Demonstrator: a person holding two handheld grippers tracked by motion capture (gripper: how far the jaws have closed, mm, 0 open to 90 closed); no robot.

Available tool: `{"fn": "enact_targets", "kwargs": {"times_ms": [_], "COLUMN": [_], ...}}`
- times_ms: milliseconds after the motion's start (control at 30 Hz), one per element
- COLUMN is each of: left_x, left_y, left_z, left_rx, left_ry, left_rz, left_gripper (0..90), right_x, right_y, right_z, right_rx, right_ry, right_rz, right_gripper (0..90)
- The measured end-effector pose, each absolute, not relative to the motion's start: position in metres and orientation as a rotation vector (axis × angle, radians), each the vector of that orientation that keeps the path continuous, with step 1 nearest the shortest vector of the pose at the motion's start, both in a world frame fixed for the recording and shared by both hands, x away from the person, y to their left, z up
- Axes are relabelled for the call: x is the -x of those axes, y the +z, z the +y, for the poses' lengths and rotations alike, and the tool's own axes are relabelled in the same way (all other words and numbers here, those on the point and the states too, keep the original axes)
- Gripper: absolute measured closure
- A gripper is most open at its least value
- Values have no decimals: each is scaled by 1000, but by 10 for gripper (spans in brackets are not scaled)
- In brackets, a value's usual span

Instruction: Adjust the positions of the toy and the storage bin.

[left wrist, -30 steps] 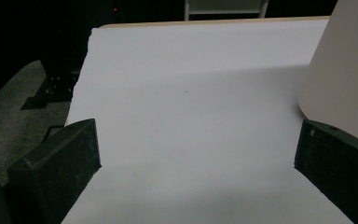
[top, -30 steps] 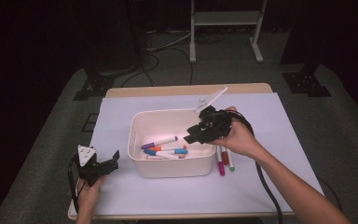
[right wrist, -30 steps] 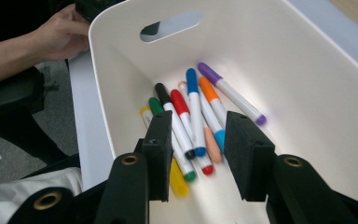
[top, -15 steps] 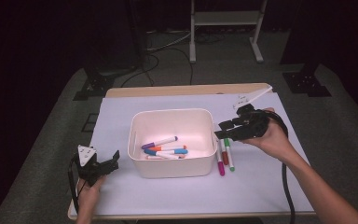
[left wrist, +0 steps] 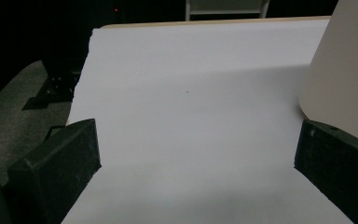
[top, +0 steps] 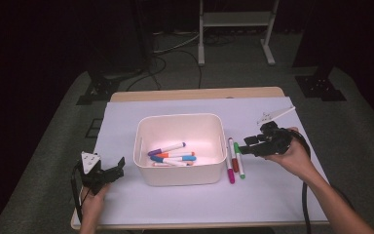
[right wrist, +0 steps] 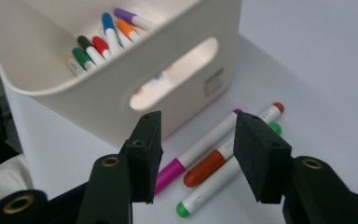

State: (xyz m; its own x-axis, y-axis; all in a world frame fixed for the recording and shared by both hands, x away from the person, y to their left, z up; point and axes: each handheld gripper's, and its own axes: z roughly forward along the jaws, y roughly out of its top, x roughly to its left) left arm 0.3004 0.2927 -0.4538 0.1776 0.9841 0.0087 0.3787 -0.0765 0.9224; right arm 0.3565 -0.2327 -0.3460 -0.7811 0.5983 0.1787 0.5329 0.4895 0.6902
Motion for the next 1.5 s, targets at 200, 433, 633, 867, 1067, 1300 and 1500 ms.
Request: {"fn": "enact_targets", "kwargs": {"times_ms": [200, 433, 633, 867, 1067, 1300, 1500], "left_x": [-300, -300, -300, -300, -300, -300, -301], "left_y": [-454, -454, -454, -454, -454, -454, -454], "left_z": [293, 293, 293, 293, 293, 292, 292], "left_rx": [-1607, -1607, -1605, -1607, -1604, -1603, -1603], "left_ry": [897, 896, 896, 896, 895, 896, 896], "left_rz": [1330, 1330, 1330, 1329, 1330, 1331, 1332], "left_gripper": [0, 0, 0, 0, 0, 0, 0], "right_x": [-357, -363, -367, -372, -369, -363, -357], "right_y": [-373, -401, -419, -433, -436, -437, -440], "right_z": [-236, -230, -223, -224, -237, -252, -271], "right_rx": [-1071, -1142, -1190, -1264, -1302, -1324, -1358], "right_ry": [1128, 1049, 991, 936, 899, 810, 758], "right_rz": [2619, 2600, 2586, 2564, 2519, 2458, 2385], "right_gripper": [477, 475, 487, 499, 516, 566, 688]}}
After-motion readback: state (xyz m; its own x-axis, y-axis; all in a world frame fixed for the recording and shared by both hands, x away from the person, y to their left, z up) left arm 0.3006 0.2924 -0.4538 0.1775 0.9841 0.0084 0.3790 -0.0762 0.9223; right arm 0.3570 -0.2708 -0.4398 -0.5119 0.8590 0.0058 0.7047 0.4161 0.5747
